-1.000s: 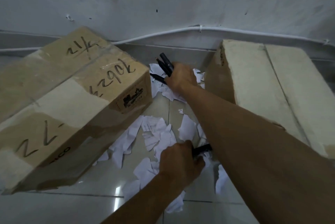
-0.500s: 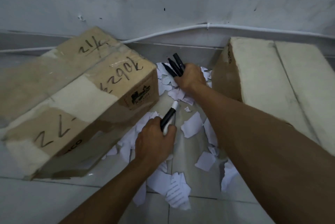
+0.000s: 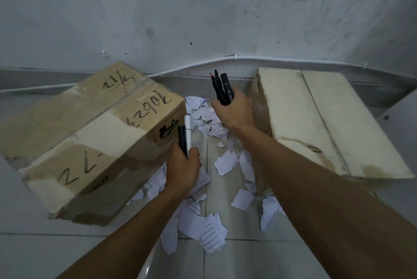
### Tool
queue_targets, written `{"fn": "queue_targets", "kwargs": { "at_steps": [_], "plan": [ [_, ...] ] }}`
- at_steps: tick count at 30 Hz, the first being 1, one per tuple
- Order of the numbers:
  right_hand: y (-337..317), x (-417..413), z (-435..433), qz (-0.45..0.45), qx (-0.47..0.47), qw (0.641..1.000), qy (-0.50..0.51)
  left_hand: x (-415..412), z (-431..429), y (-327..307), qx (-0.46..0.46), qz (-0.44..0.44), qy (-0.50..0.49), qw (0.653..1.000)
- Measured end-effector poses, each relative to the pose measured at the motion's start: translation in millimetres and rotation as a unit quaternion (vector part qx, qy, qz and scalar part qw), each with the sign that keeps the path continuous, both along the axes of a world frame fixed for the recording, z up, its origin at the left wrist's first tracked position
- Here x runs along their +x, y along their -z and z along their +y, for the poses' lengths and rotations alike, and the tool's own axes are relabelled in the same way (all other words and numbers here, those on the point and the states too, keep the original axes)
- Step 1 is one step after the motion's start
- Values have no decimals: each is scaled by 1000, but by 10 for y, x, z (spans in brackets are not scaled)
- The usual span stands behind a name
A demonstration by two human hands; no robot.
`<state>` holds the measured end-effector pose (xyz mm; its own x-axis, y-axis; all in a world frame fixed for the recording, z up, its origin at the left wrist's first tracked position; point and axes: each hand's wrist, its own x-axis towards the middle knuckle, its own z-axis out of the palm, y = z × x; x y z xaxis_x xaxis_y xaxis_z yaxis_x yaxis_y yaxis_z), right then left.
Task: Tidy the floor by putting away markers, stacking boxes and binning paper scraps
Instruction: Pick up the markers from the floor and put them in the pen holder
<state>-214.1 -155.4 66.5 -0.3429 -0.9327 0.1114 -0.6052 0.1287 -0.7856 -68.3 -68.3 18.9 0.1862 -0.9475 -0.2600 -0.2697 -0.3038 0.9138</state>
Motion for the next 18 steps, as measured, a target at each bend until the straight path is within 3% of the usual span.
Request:
{"fn": "queue_targets", "kwargs": {
  "at_steps": [6, 15, 18],
  "plan": [
    [-184, 23, 180, -107, -75, 991, 11, -109, -11, -168, -20, 27, -16, 999],
    [-299, 59, 377, -278, -28, 960, 21, -239, -59, -521, -117, 83, 10, 990],
    [-375, 23, 429, -291, -16, 956, 30, -263, -124, -656, -128, 92, 16, 987]
  ]
}}
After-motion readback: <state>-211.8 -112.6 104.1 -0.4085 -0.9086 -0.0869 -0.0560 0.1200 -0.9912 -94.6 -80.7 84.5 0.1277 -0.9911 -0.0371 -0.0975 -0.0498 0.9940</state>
